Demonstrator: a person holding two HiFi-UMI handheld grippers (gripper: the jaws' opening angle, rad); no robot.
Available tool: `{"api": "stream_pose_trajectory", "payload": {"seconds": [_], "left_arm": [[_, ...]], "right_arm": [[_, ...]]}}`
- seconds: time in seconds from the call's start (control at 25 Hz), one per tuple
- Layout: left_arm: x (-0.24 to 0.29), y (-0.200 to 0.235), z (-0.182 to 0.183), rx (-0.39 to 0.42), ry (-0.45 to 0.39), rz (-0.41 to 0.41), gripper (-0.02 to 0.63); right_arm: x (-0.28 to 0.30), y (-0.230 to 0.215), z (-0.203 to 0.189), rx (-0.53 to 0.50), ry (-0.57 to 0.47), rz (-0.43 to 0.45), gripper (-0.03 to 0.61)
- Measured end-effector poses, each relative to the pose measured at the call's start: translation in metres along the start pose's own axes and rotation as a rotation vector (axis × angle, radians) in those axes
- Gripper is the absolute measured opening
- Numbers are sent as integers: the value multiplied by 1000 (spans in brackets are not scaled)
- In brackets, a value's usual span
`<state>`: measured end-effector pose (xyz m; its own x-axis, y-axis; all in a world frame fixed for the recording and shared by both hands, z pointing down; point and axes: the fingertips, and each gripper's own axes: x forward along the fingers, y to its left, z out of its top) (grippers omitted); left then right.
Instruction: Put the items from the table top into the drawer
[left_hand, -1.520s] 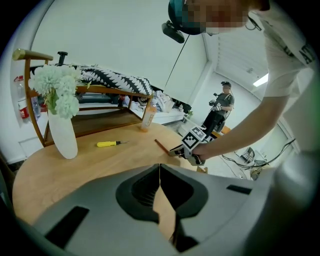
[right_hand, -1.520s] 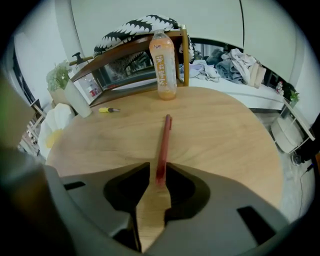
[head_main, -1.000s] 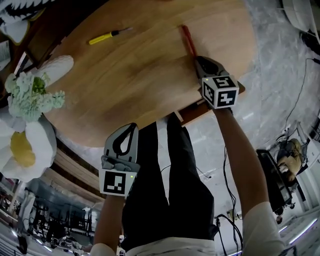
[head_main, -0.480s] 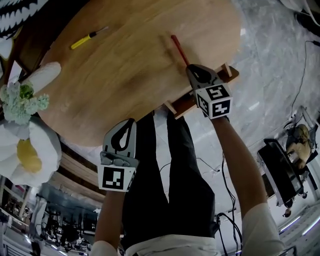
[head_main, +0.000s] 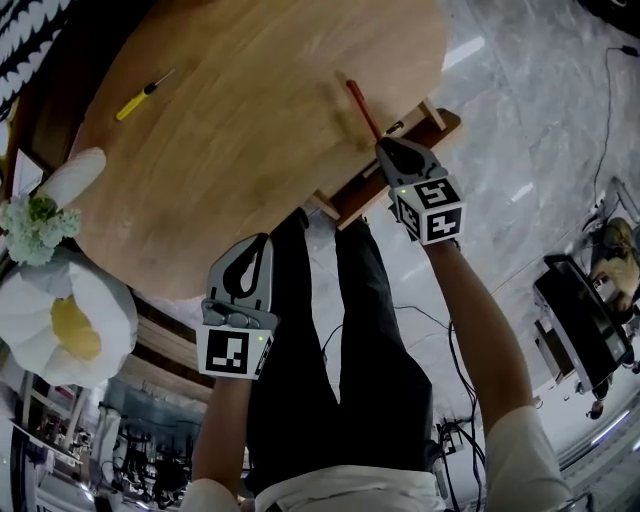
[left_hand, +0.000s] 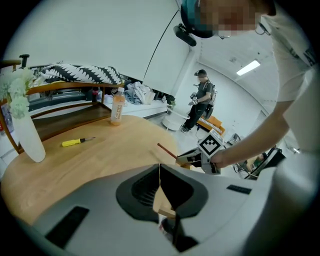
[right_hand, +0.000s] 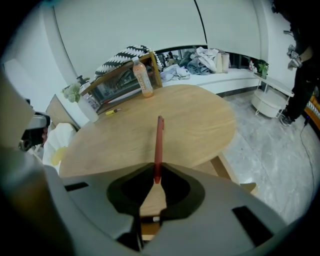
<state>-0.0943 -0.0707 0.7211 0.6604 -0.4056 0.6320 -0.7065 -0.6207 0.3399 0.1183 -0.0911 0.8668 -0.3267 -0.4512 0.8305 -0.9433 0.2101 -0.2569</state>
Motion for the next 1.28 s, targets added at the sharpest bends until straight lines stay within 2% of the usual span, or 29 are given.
{"api": "stream_pose_trajectory", "payload": {"seconds": [0.2, 0.76, 1.0, 1.28], "left_arm": [[11, -17, -1, 19, 19, -31, 21], [17, -42, -7, 73, 59, -92, 21], [23, -45, -18, 74, 85, -107, 21], [21, -34, -23, 63, 94, -100, 21]], "right_arm": [[-19, -18, -28, 86, -6, -41, 58], [-48, -5, -109, 301, 18, -153, 58], [-31, 12, -130, 320, 73, -138, 58], [-1, 20, -132, 339, 147, -143, 59]]}}
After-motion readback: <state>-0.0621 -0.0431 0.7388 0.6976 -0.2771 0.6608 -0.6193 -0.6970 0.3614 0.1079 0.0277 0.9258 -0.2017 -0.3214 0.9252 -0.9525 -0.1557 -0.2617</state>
